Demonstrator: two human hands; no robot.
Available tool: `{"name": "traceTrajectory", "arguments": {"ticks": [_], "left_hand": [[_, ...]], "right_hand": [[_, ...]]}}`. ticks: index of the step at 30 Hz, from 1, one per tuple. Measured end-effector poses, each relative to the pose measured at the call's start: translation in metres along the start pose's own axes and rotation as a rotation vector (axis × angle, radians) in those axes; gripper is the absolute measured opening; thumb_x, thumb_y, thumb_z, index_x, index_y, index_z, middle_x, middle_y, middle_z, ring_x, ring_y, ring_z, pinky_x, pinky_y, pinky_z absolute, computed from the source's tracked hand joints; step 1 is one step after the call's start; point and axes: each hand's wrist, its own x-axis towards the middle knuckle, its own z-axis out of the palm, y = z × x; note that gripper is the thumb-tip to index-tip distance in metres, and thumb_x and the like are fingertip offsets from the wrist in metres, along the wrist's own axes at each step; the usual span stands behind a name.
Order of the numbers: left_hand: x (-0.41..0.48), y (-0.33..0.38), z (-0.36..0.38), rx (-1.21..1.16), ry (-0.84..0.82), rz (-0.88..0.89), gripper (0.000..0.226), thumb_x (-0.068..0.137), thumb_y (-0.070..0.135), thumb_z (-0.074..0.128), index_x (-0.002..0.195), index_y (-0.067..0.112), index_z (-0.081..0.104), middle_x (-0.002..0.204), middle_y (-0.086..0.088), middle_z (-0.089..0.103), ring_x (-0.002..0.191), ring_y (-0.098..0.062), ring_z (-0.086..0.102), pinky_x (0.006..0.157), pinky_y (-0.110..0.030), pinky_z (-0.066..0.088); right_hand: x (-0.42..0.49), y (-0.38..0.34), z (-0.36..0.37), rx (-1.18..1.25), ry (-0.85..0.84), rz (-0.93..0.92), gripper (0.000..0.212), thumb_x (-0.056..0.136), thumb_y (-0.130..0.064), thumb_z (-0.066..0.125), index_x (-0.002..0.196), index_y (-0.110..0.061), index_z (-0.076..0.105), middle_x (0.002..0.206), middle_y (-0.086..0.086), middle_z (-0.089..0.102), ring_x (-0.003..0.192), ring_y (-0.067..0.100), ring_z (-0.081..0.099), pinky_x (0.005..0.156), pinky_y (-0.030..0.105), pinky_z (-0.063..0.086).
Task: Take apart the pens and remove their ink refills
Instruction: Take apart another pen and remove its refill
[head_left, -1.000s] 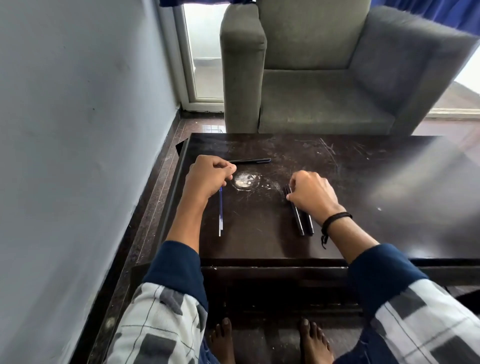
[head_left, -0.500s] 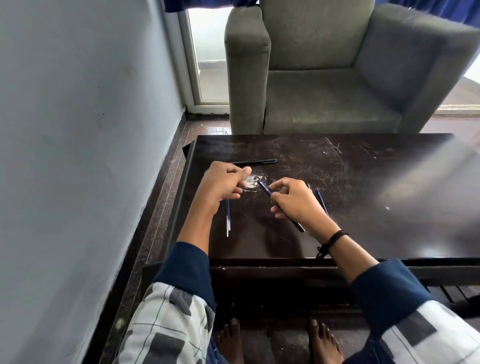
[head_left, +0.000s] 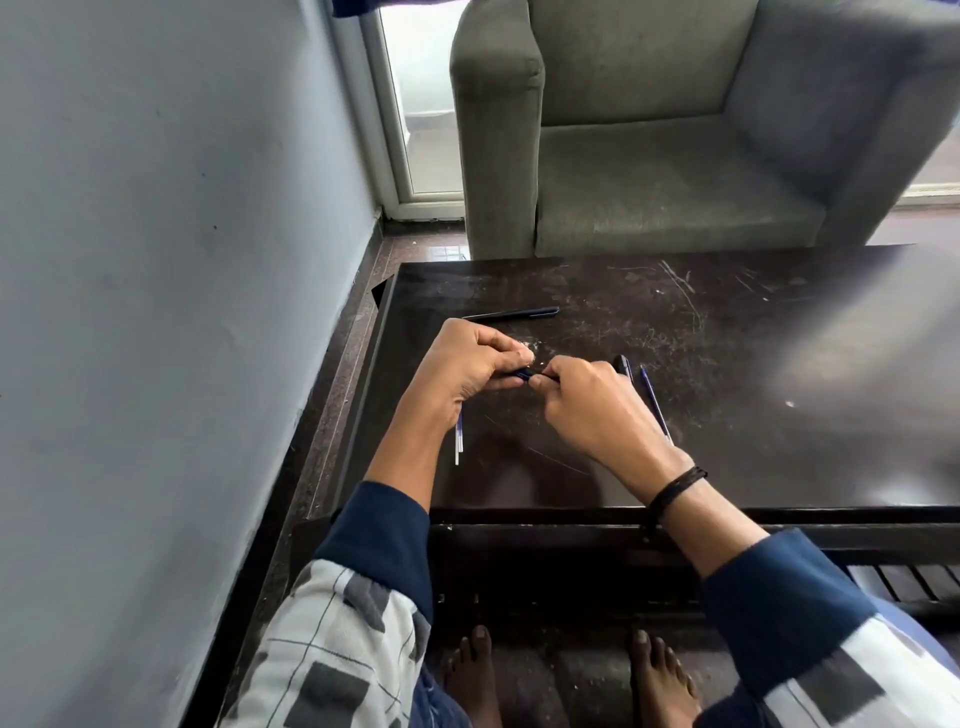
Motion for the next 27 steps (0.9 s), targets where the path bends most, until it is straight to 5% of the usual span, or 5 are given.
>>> {"name": "traceTrajectory", "arguments": {"ticks": [8, 16, 22, 27], "left_hand": [[0.002, 0.0, 0.002, -0.093, 0.031, 0.007, 0.004, 0.086, -0.001, 0.075, 0.088, -0.004, 0.075, 0.082, -0.014, 0.073, 0.07, -0.017, 0.074, 0.069, -0.025, 0.063], [0.003, -0.005, -0.001, -0.064, 0.025, -0.01, 0.005, 0.086, 0.0, 0.075, 0.089, -0.004, 0.075, 0.084, -0.012, 0.074, 0.069, -0.014, 0.074, 0.066, -0.022, 0.062], [0.005, -0.005, -0.007, 0.004, 0.044, -0.028, 0.008, 0.085, -0.002, 0.075, 0.093, -0.004, 0.075, 0.085, -0.01, 0.073, 0.07, -0.013, 0.073, 0.064, -0.02, 0.061], [0.007, -0.008, -0.01, 0.046, 0.139, -0.005, 0.004, 0.088, -0.004, 0.072, 0.09, -0.002, 0.075, 0.09, -0.013, 0.071, 0.078, -0.016, 0.071, 0.065, -0.019, 0.061]], "right_hand": [[-0.002, -0.01, -0.013, -0.122, 0.049, 0.0, 0.03, 0.101, -0.044, 0.045, 0.09, -0.02, 0.059, 0.098, 0.01, 0.071, 0.088, 0.037, 0.066, 0.067, 0.035, 0.037], [0.0, -0.007, -0.013, -0.119, -0.033, 0.07, 0.045, 0.1, -0.056, 0.044, 0.073, -0.021, 0.053, 0.088, 0.007, 0.069, 0.081, 0.033, 0.065, 0.066, 0.036, 0.042], [0.014, 0.007, -0.022, 0.023, -0.342, 0.09, 0.03, 0.102, -0.047, 0.045, 0.096, -0.026, 0.066, 0.1, 0.002, 0.07, 0.097, 0.028, 0.064, 0.09, 0.042, 0.05], [0.016, 0.023, -0.028, 0.033, -0.305, 0.158, 0.019, 0.102, -0.039, 0.048, 0.099, -0.027, 0.063, 0.092, 0.001, 0.065, 0.096, 0.03, 0.062, 0.087, 0.039, 0.046]]}}
